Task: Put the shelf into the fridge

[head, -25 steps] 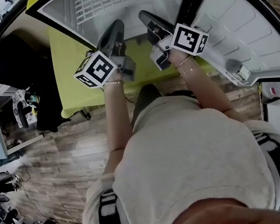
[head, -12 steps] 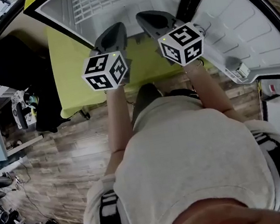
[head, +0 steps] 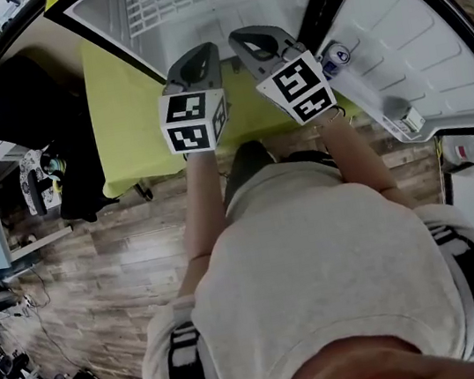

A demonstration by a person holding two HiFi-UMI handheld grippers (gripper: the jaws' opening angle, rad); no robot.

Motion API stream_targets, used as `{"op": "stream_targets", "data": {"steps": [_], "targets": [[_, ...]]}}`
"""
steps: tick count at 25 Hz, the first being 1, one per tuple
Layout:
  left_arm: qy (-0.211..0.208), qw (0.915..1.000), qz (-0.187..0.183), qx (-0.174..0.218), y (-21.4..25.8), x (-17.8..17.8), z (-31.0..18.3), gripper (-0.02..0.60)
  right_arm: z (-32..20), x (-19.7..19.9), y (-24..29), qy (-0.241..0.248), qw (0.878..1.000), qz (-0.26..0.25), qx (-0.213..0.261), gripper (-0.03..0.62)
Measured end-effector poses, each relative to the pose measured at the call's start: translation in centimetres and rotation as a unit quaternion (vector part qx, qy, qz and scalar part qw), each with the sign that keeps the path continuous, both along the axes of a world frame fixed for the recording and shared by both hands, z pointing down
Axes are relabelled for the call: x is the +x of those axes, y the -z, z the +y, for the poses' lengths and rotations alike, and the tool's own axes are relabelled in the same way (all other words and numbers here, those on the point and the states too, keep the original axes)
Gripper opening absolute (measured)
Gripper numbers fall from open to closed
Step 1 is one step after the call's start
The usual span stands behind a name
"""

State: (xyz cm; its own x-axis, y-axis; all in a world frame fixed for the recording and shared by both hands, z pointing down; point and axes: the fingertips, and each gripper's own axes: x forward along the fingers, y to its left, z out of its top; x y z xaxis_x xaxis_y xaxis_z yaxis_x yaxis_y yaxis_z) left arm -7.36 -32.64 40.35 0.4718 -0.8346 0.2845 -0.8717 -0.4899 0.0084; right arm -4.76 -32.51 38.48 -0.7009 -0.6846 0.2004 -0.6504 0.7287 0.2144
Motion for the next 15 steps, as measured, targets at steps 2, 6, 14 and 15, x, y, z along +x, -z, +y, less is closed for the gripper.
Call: {"op": "stream_targets", "data": {"steps": [2,6,14,15], "targets": [[0.0,0.9999,-0.016,0.002,-0.1,0.1,0.0,0.009,0.0,0.1,-0.1,-0.003,1.0,0.011,0.006,0.003],[-0.002,0.9979,-0.064,0.003,-0.7,0.1,0.1,0.008,0.1,0.2,-0.8,-0.005,1.0,0.024,0.004,0.003],[-0.013,0.998,-0.062,-0.009,-1.0,0.4,-0.1,0.008,0.2,0.2,-2.1,0.001,1.0,0.023,-0.016,0.003],[-0.015,0.998,-0.062,-0.008,-0.9,0.4,-0.2,0.009,0.2,0.2,-2.1,0.002,1.0,0.024,-0.017,0.003]]}}
